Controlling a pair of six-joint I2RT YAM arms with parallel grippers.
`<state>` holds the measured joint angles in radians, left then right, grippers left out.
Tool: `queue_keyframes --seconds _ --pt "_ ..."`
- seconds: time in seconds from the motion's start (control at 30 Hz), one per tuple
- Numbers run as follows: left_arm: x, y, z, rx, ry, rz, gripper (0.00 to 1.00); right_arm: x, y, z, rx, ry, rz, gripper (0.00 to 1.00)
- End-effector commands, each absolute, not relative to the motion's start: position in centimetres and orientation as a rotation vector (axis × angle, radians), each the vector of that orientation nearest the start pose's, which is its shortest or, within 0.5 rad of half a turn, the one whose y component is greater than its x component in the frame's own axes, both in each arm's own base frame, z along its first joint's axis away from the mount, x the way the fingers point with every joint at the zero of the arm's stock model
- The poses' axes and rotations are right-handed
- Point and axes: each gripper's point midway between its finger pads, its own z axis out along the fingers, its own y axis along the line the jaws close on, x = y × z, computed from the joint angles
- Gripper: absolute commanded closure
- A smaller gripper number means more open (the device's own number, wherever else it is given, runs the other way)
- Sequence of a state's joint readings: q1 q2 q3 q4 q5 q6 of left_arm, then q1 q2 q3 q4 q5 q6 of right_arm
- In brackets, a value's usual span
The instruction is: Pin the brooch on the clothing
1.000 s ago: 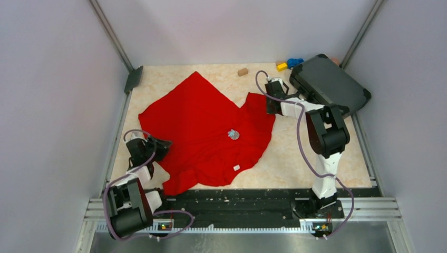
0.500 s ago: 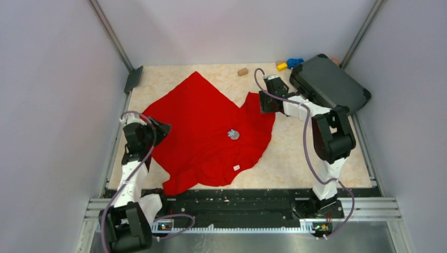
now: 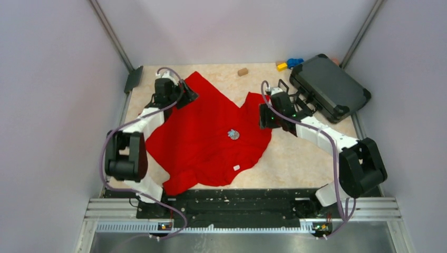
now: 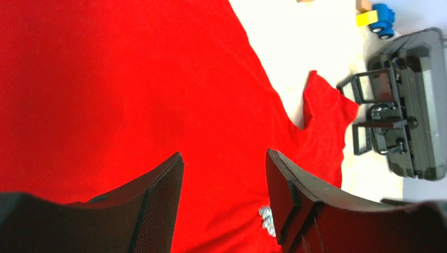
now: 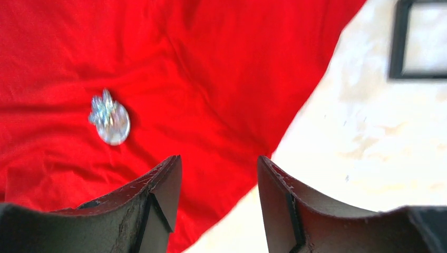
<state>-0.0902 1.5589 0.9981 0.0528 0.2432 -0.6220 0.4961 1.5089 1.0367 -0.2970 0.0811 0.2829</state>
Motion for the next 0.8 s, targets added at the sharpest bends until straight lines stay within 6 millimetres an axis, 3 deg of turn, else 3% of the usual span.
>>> queue_keyframes --seconds 0.0,0.17,0.37,0.57,0.77 --pt "50.0 -11.3 16.9 -0.349 2.046 -0.676 0.37 32.1 19.9 11.1 -0.177 2.377 0.427 0.44" --pt "54.3 -11.5 13.3 -0.374 2.102 -0.655 0.37 28.3 20.3 9.4 -0.173 2.437 0.459 0.44" --pt "58.1 -11.6 9.0 -0.433 2.149 -0.676 0.38 24.9 21.3 8.4 -0.152 2.452 0.478 0.44" --pt "59.7 -10.1 6.3 -0.504 2.174 -0.685 0.38 23.4 21.4 6.7 -0.136 2.483 0.448 0.44" --pt "60.6 -9.0 4.3 -0.550 2.189 -0.708 0.38 23.1 22.2 5.0 -0.144 2.513 0.464 0.46"
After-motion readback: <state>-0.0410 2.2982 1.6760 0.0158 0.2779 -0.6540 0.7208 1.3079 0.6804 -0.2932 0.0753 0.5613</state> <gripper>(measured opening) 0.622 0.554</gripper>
